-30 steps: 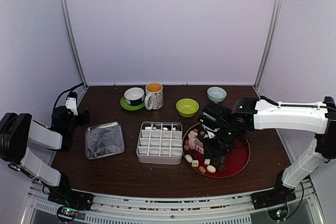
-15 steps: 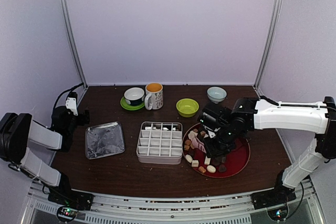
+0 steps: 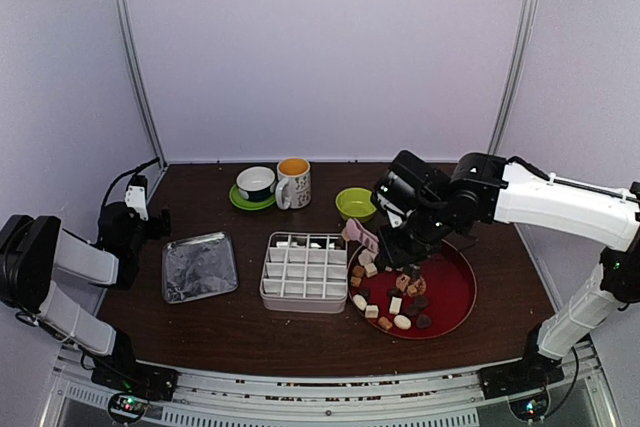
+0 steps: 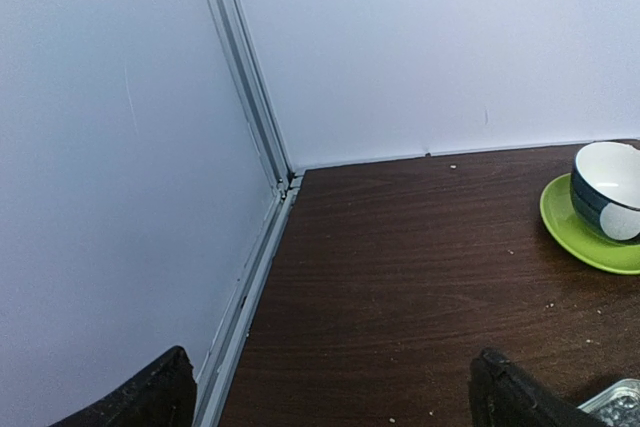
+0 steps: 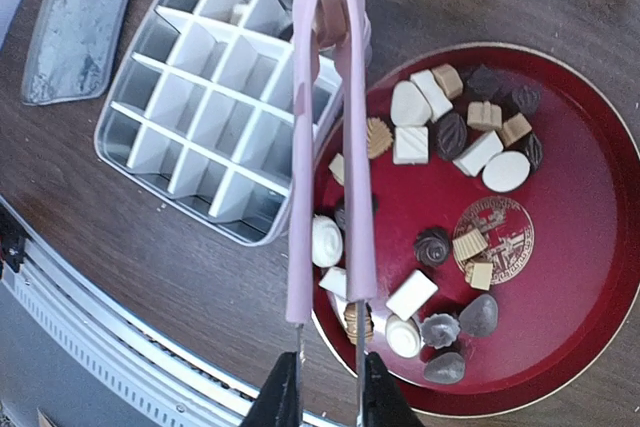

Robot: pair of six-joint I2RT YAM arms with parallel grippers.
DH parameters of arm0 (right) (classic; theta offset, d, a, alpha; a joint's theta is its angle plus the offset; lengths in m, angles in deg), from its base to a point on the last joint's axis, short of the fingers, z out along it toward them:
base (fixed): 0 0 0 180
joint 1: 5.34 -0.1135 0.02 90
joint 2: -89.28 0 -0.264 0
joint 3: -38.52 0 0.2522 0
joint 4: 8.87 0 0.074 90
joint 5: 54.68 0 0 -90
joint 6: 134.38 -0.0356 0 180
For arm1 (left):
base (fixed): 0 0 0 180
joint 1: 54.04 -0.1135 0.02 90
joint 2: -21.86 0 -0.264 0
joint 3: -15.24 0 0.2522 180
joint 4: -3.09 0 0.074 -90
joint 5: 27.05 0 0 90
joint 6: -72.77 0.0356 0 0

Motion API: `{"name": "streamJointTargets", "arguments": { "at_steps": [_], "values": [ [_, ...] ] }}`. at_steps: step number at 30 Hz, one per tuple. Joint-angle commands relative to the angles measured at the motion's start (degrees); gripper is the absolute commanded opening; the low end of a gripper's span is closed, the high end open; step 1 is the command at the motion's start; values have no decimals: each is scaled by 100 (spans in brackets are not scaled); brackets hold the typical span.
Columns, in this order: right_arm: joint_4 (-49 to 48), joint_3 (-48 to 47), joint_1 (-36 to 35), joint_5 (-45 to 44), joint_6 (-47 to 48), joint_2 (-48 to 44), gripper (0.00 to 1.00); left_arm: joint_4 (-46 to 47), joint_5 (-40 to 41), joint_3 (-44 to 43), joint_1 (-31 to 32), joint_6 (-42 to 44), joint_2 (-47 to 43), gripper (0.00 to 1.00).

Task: Pack the chocolate
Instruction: Pick up the fake chocolate from the plate, then place the fake chocolate in the empty pocket of the box.

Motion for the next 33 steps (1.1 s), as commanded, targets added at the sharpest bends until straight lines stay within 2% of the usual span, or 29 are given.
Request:
{"name": "streamJointTargets", "arguments": {
  "at_steps": [1, 9, 24, 33],
  "values": [
    [-302, -426, -42, -144, 297, 197, 18, 332, -53, -46, -45, 59, -15, 98],
    [-775, -896, -40, 207, 414, 825, 17, 331, -54, -46, -45, 53, -15, 98],
    [-1888, -1154, -47, 828, 439, 1740, 19, 332, -52, -46, -40, 53, -15, 98],
    [-1984, -1234, -67, 910, 409, 2070, 21, 331, -56, -46, -45, 54, -15, 98]
  ]
}}
